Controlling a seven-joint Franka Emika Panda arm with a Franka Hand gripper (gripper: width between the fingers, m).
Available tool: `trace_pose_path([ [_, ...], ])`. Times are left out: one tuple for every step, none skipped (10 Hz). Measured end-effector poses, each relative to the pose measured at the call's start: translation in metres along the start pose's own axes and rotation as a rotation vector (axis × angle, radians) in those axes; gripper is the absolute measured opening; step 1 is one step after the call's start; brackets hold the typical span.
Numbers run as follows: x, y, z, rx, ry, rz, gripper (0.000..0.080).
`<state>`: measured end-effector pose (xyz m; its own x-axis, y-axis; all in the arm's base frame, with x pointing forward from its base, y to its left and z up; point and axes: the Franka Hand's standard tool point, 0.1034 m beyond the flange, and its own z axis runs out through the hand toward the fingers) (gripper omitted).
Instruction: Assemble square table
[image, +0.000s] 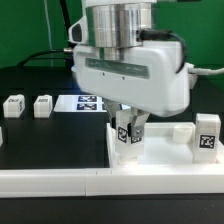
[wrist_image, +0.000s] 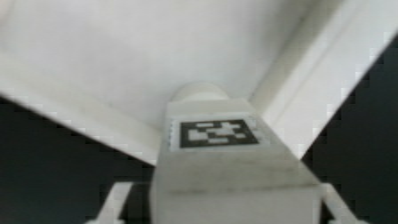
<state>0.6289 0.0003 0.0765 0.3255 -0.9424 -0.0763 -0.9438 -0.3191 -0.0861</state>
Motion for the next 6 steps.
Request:
trace_pose_path([
  [0.0011,0.0016,0.0009,0.008,-0.019,0.170,0.0290],
  [0.0018,0.0032,0.0028,0.021,-0.028,0.278,0.0290],
  [0.0015,0.0037,0.0033,0.020,-0.030,0.330,0.0290],
  [0.0015,0.0038,0.0033,0.019,-0.029,0.338,0.0292],
  [0.0013,0.0037,0.0034,0.020,-0.029,0.311,0.0292],
  [0.0003,0.0042,0.0047,0.017,-0.028,0.303,0.0498],
])
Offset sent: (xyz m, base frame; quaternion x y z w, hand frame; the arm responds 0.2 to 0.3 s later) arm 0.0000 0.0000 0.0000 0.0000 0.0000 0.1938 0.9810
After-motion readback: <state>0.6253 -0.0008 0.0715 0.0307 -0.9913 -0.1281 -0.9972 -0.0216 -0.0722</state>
